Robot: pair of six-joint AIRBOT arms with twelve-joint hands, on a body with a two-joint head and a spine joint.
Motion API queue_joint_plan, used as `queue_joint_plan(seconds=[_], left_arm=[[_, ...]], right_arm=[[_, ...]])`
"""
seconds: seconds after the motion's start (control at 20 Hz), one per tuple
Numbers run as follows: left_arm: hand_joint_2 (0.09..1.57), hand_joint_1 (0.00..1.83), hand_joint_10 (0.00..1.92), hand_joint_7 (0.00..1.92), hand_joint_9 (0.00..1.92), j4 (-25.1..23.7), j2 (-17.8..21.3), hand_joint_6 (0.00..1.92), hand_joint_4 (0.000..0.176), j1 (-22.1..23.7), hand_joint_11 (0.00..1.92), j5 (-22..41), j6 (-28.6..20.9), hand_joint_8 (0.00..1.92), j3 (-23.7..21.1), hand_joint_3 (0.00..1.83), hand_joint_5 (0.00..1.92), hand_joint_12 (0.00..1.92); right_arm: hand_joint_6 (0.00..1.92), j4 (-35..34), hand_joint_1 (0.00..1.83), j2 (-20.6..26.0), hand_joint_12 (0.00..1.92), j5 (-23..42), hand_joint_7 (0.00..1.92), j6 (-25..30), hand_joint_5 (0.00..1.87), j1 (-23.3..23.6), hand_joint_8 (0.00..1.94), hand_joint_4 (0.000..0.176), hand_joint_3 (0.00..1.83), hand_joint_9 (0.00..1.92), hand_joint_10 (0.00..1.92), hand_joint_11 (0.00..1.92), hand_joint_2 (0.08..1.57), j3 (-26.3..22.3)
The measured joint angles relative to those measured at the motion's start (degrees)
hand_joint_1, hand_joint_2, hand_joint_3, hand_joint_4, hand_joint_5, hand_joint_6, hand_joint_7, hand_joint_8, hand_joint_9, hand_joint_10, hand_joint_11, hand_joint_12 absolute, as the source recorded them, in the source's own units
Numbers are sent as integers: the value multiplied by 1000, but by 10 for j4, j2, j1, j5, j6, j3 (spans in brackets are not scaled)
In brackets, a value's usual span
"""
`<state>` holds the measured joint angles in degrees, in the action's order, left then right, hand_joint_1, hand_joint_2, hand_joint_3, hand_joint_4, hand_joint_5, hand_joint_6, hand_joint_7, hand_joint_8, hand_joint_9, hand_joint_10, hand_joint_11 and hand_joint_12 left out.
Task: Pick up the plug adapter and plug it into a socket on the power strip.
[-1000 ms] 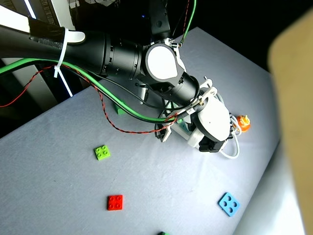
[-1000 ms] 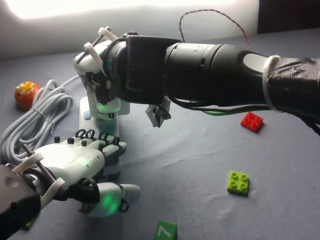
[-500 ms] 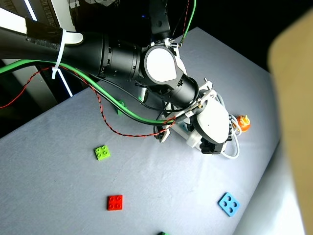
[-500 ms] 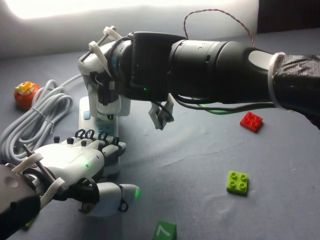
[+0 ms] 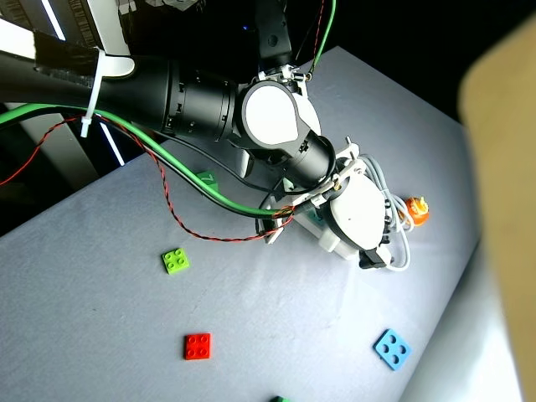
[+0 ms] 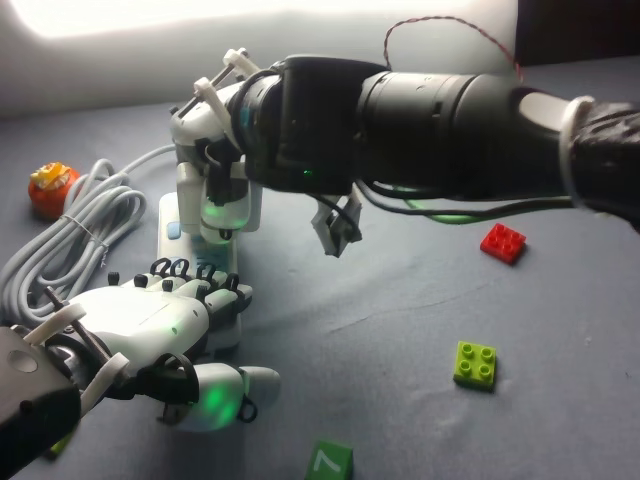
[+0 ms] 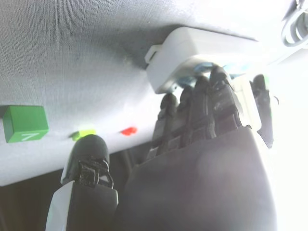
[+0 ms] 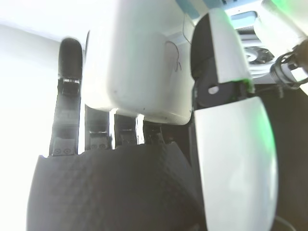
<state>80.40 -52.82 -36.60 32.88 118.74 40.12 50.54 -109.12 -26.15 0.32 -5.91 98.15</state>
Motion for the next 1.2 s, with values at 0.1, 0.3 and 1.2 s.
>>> queue_joint_plan(seconds=[0.1, 0.3, 1.2], left_arm=[[1300, 0, 2, 76, 55, 0, 0, 0, 0, 0, 15, 0, 0, 0, 0, 2, 80, 30], [1296, 0, 0, 65, 44, 2, 0, 0, 0, 4, 10, -3, 0, 0, 2, 0, 74, 33], [1300, 0, 3, 73, 51, 26, 30, 3, 0, 104, 9, -106, 30, 3, 45, 1, 72, 60]], right_arm=[[0, 0, 1000, 18, 870, -3, 325, -1, 338, 8, 0, 0, 0, 316, 0, 0, 931, -23], [1, 0, 882, 62, 475, -8, 118, -6, 112, 33, 2, 0, 4, 129, 0, 0, 977, -84], [0, 90, 796, 440, 107, -15, 0, -2, 0, 40, 0, 0, 0, 0, 0, 0, 883, -450]])
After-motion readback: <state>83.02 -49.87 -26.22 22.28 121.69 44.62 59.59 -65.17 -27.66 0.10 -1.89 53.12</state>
